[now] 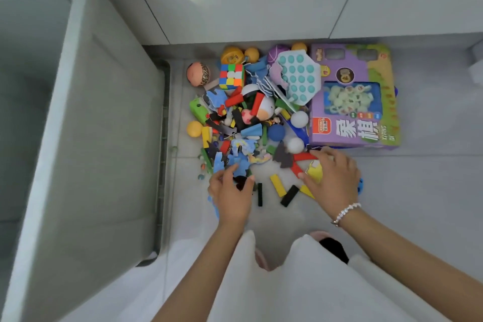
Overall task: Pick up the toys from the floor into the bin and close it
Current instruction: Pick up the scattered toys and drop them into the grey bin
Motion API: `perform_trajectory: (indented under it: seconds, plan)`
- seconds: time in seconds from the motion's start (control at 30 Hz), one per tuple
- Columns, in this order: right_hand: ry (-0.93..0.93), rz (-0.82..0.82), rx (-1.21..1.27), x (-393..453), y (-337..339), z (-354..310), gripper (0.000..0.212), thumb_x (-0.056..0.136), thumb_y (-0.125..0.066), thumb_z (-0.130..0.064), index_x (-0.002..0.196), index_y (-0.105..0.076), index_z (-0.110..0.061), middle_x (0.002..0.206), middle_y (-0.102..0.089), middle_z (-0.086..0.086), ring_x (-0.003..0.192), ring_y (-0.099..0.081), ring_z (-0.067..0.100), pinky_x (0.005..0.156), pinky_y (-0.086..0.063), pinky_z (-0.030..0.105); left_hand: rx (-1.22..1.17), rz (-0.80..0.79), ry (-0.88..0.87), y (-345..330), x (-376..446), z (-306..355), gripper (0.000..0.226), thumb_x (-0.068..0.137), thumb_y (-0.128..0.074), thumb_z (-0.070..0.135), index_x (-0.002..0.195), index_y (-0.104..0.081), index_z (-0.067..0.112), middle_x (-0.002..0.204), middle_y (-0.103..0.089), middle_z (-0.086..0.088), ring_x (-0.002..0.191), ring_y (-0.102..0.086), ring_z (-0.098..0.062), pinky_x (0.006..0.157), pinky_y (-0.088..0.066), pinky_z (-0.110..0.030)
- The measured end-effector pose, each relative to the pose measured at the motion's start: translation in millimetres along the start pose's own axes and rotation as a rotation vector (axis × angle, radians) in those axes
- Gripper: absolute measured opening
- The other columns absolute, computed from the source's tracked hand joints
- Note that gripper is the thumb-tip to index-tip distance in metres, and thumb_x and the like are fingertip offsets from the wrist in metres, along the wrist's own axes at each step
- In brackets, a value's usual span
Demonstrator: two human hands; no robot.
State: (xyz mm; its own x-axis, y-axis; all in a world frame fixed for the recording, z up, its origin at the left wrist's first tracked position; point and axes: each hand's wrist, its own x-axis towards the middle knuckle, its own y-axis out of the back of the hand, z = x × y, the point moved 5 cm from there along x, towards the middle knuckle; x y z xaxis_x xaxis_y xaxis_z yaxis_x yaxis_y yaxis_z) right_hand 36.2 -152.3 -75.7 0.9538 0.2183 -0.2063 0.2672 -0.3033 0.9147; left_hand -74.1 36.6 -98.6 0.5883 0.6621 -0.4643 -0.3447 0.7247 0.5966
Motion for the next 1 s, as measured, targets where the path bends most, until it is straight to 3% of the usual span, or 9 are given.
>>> perform_trajectory:
  seconds: [0.1,0.27,0.47,0.57,0.67,0.87,1.0]
  plan:
    - [-0.137,0.013,-0.026,-5.6,-2.2,22.5,0.071,0.067,-0.077,-0.045,0.131,-0.05,-0.03,0.136,-0.04,0.012,0.118,-0.037,0.039,0.097,-0.029,0.046,0.014,0.023,0.014,-8.6,-3.7,-10.7,0.057,0.082,-0.07,0.031,0.134,-0.047,0.026,0.138,-0.029,-0.009,0.125,-0.027,-0.027,0.107,-0.026,-0.034]
    - [-0.227,-0.097,-0.021,-6.8,-10.8,43.4,0.076,0.069,-0.069,-0.058,0.135,-0.04,-0.034,0.136,-0.035,0.01,0.117,-0.035,0.038,0.089,-0.042,0.046,0.004,0.038,-0.044,-17.3,-1.4,-10.1,0.066,0.081,-0.071,0.026,0.14,-0.04,0.028,0.137,-0.03,-0.009,0.123,-0.028,-0.027,0.089,-0.015,-0.011]
    - [-0.193,-0.102,-0.001,-1.6,-13.5,42.8,0.072,0.068,-0.065,-0.064,0.132,-0.042,-0.04,0.129,-0.042,0.006,0.112,-0.04,0.034,0.082,-0.047,0.043,0.024,0.037,-0.125,-32.3,10.6,-2.4,0.072,0.08,-0.073,0.024,0.142,-0.037,0.025,0.132,-0.033,-0.013,0.118,-0.031,-0.026,0.098,-0.024,-0.022]
    - [-0.18,-0.117,-0.046,0.5,-12.5,42.4,0.07,0.072,-0.061,-0.064,0.134,-0.038,-0.042,0.128,-0.042,0.007,0.108,-0.042,0.032,0.079,-0.047,0.04,0.016,0.044,-0.181,-33.9,16.5,0.8,0.069,0.079,-0.075,0.022,0.139,-0.041,0.021,0.126,-0.035,-0.014,0.106,-0.04,-0.02,0.09,-0.031,-0.016]
    - [-0.114,-0.085,-0.097,-1.5,-12.6,40.6,0.065,0.076,-0.057,-0.062,0.134,-0.041,-0.036,0.121,-0.046,0.01,0.103,-0.045,0.031,0.073,-0.046,0.038,-0.044,0.043,-0.164,-33.2,22.7,4.3,0.062,0.08,-0.074,0.022,0.134,-0.043,0.022,0.121,-0.034,-0.011,0.091,-0.052,-0.028,0.08,-0.043,-0.024]
    - [-0.041,-0.16,-0.124,3.7,-19.8,26.0,0.068,0.08,-0.052,-0.063,0.134,-0.038,-0.024,0.123,-0.051,0.007,0.106,-0.048,0.026,0.07,-0.042,0.031,-0.13,0.034,-0.099,-26.3,25.8,8.7,0.054,0.082,-0.071,0.019,0.128,-0.041,0.019,0.129,-0.047,-0.005,0.112,-0.048,-0.022,0.075,-0.036,-0.018]
    - [-0.052,-0.18,-0.033,7.6,-18.1,20.2,0.066,0.077,-0.056,-0.063,0.13,-0.041,-0.026,0.129,-0.049,0.001,0.111,-0.047,0.022,0.072,-0.041,0.029,-0.183,0.045,-0.107,-20.7,27.1,14.0,0.048,0.082,-0.071,0.015,0.12,-0.043,0.021,0.112,-0.053,0.006,0.089,-0.055,-0.021,0.06,-0.038,-0.015]
